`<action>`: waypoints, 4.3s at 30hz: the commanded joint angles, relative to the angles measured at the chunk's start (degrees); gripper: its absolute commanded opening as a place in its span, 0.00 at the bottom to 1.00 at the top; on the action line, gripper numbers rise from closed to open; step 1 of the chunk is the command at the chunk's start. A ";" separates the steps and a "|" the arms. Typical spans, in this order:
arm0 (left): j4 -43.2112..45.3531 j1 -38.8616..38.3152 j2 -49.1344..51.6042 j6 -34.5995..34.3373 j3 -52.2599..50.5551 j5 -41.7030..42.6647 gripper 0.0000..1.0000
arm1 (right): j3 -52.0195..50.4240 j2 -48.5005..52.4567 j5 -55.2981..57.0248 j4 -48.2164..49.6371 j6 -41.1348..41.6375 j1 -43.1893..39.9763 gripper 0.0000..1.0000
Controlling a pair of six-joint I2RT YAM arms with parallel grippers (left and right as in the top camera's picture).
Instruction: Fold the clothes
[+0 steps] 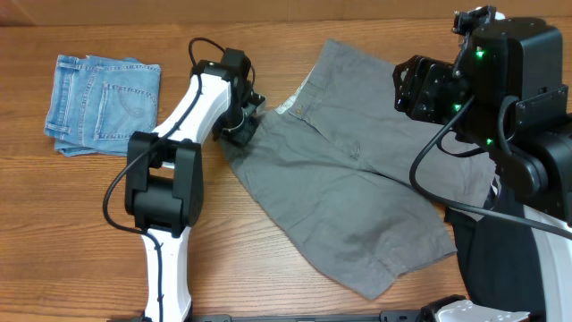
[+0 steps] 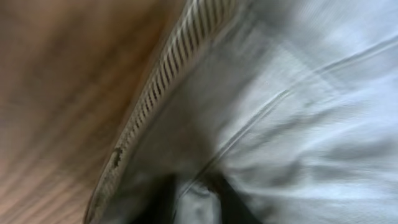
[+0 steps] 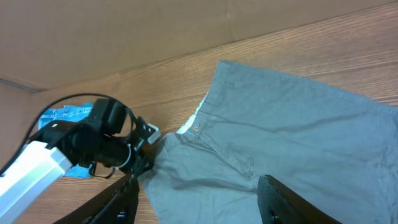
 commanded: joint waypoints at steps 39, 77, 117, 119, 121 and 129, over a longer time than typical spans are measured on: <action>7.72 4.81 -2.69 -0.11 0.55 12.41 0.84 | 0.87 4.26 0.57 -9.20 3.26 -5.79 0.73; -8.26 24.65 -19.50 -13.79 0.68 12.98 0.56 | -5.55 21.35 0.31 -8.04 4.79 -9.49 0.66; -16.65 22.43 -23.63 -11.74 0.66 17.35 0.50 | -48.52 31.36 -29.42 37.66 -7.34 -23.61 0.58; -16.65 22.43 -23.63 -11.72 0.66 17.35 0.50 | -48.54 31.36 -31.47 38.99 -7.65 -23.74 0.58; -16.63 22.43 -23.63 -11.72 0.66 17.35 0.50 | -48.65 31.36 -34.77 41.03 -7.82 -23.39 0.57; -17.40 22.40 -23.63 -11.72 0.66 17.35 0.50 | -48.92 31.36 -43.10 47.10 -10.73 -21.42 0.35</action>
